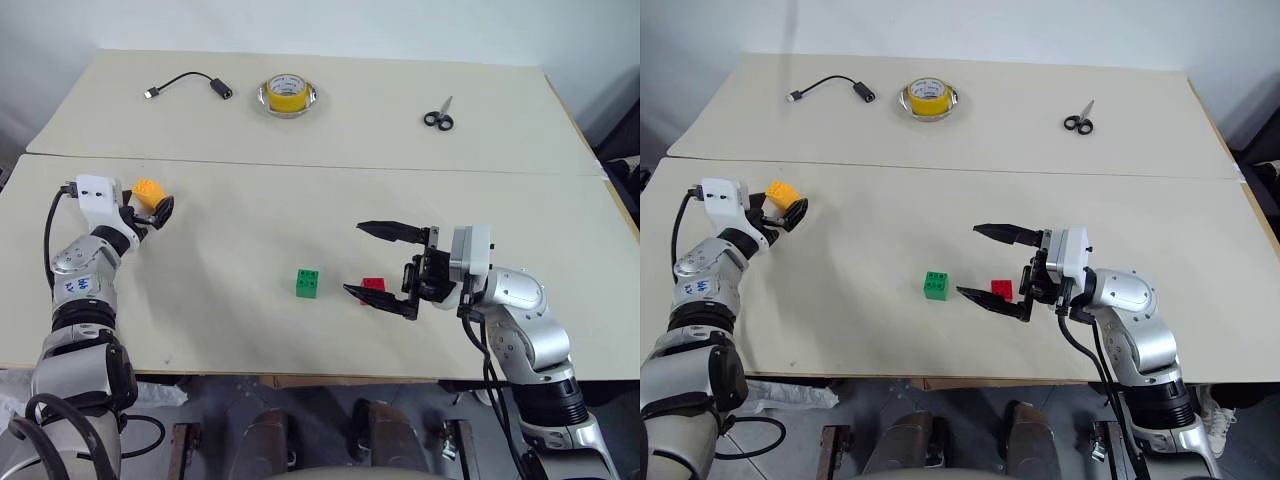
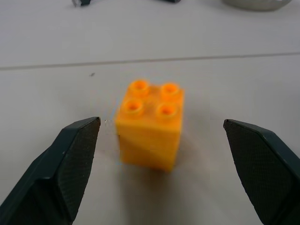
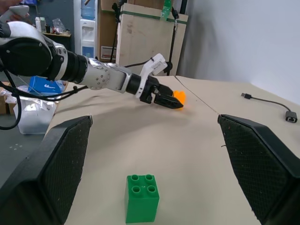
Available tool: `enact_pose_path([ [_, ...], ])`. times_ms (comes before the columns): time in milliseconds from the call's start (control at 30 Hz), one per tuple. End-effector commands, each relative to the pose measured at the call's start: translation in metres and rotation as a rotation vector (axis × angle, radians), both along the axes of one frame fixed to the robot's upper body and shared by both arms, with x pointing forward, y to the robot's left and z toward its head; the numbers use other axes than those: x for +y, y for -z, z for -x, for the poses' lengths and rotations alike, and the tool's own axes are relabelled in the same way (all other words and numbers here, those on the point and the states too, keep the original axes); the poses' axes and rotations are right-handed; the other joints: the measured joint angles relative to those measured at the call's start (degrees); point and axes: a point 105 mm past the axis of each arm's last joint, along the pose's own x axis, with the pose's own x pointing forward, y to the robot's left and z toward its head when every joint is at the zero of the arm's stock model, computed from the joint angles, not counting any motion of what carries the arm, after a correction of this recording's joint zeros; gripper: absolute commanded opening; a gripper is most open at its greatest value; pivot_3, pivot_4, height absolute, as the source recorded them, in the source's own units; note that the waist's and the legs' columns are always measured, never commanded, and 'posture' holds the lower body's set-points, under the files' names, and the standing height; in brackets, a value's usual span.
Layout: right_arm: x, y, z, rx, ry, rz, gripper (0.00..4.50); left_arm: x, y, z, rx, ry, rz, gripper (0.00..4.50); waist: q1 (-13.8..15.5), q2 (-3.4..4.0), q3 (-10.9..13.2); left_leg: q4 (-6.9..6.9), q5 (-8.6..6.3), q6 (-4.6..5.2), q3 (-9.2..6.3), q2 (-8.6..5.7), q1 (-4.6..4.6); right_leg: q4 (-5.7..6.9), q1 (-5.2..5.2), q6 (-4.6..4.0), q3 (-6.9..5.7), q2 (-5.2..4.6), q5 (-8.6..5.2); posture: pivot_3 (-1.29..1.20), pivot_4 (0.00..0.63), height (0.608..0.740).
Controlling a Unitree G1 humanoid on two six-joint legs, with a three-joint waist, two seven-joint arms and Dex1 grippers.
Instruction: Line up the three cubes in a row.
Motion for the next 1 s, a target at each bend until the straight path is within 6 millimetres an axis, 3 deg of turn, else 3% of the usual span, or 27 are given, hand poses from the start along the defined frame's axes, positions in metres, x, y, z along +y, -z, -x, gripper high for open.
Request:
enact_pose_path([
  [33,-0.001,-0.009,0.005,-0.05,0.005,-0.006,4.5,0.0,-0.016,-0.002,-0.046,0.028,-0.035,3.61,0.0,-0.02,0.0,0.0,0.0,0.0,-0.01,0.0,0.0,0.0,0.0,0.0,0.0,-0.01,0.0,0.0,0.15,0.74],
  [200,-0.002,-0.009,0.005,-0.054,0.014,-0.005,4.5,0.0,-0.019,0.0,-0.067,0.052,-0.014,2.12,0.0,-0.03,0.0,0.0,0.0,0.0,-0.02,0.0,0.0,0.01,0.0,0.0,-0.01,-0.01,0.0,0.0,0.15,0.74],
  [267,-0.004,-0.009,0.006,-0.057,0.031,-0.002,4.5,-0.008,-0.026,0.012,-0.124,0.199,-0.006,1.49,-0.1,-0.03,0.0,0.0,0.0,0.0,-0.01,-0.01,0.0,0.01,0.0,0.0,-0.01,-0.01,0.0,0.0,0.15,0.74],
  [400,-0.01,-0.007,0.009,-0.052,0.052,0.007,4.5,-0.026,-0.035,0.045,-0.19,0.475,-0.072,1.49,-0.7,-0.03,0.0,-0.03,0.0,0.0,0.0,0.31,-0.01,0.0,-0.04,0.0,0.0,-0.01,0.0,0.0,0.15,0.74],
  [533,-0.018,-0.006,0.011,-0.041,0.066,0.028,4.5,-0.058,-0.035,0.08,-0.161,0.782,-0.239,1.49,-1.0,-0.03,0.0,-0.03,0.0,0.0,0.02,0.35,0.0,0.0,-0.04,0.0,0.01,0.02,0.0,0.0,0.15,0.74],
  [733,-0.031,-0.004,0.013,-0.023,0.069,0.075,4.5,-0.093,-0.011,0.114,-0.008,1.137,-0.353,1.49,-0.1,-0.01,0.0,0.07,0.0,0.0,0.05,0.37,0.03,-0.04,0.03,0.0,0.08,0.01,0.0,0.0,0.15,0.74],
  [900,-0.043,0.008,0.023,0.039,0.025,0.144,4.5,-0.107,0.013,0.118,0.063,1.29,-0.418,1.49,0.3,0.01,0.0,0.07,0.0,0.0,0.05,0.36,0.0,-0.08,0.03,0.0,0.05,0.02,0.0,0.0,0.15,0.74],
  [1000,-0.048,0.014,0.029,0.076,0.001,0.175,4.5,-0.112,0.017,0.112,0.068,1.315,-0.428,1.49,0.3,0.0,0.0,0.07,0.0,0.01,0.06,0.36,0.0,-0.07,0.03,0.0,0.05,0.03,0.0,0.0,0.15,0.74],
])
